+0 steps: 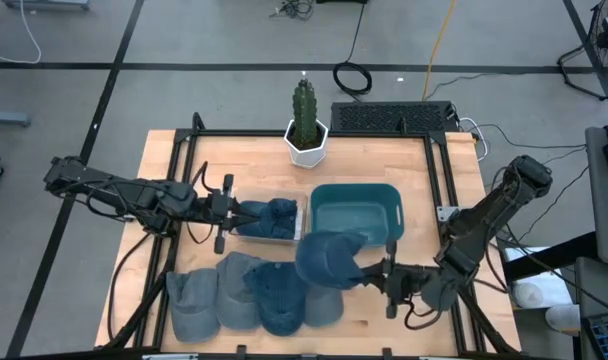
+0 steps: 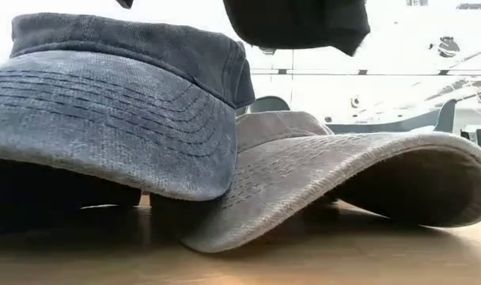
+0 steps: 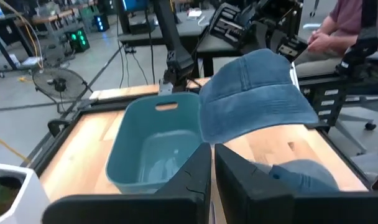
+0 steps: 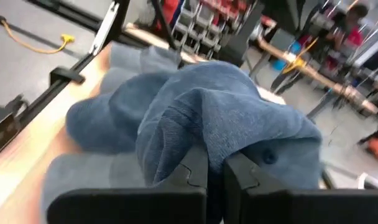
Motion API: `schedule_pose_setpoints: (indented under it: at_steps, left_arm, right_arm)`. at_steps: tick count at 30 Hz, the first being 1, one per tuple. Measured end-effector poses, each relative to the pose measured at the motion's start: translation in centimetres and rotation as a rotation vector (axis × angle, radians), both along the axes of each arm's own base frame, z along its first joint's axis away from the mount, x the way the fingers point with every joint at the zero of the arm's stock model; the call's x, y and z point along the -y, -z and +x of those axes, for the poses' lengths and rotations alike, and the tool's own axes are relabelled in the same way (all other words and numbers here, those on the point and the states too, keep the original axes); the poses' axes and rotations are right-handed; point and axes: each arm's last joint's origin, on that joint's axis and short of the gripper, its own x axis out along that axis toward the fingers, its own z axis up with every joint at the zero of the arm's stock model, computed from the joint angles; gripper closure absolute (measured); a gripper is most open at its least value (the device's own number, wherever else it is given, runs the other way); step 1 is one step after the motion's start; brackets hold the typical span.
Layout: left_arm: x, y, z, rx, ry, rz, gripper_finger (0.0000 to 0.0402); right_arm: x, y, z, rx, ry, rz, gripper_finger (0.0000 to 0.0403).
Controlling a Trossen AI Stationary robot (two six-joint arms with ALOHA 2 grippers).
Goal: Pick & Place hat
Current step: Put the right blue cap into the transparent bin
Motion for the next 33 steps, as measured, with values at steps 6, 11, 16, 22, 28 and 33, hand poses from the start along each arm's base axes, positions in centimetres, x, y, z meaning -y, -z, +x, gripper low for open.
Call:
schedule_pose_setpoints:
  at_steps: [6, 11, 16, 22, 28, 33]
  left_arm:
    - [0.1, -0.2, 0.2, 0.029, 0.002, 0.0, 0.0371]
    - [0.2, -0.2, 0.7, 0.048, 0.018, 0.081, 0.0371]
    - [0.4, 0.3, 1.6, 0.047, 0.028, 0.208, 0.0371]
    - [0.8, 1.8, 3.4, -0.011, 0.021, 0.373, 0.0369]
    - [0.1, 2.4, 4.8, -0.029, -0.28, 0.393, 0.032]
    - [0.1, 2.7, 5.8, -0.086, -0.32, 0.784, 0.0255]
  right_arm:
    - [0.4, -0.7, 0.7, 0.05, -0.001, -0.065, 0.0403]
    - [0.8, -1.0, 1.1, 0.068, 0.011, -0.095, 0.0403]
    - [1.4, -1.3, 1.4, 0.074, 0.029, -0.116, 0.0403]
    - [3.3, -2.8, 1.2, 0.096, -0.015, -0.068, 0.0403]
    - [5.8, -3.6, 0.4, 0.061, 0.018, -0.089, 0.0403]
    - [8.0, -4.0, 0.3, 0.044, 0.08, -0.052, 0.0403]
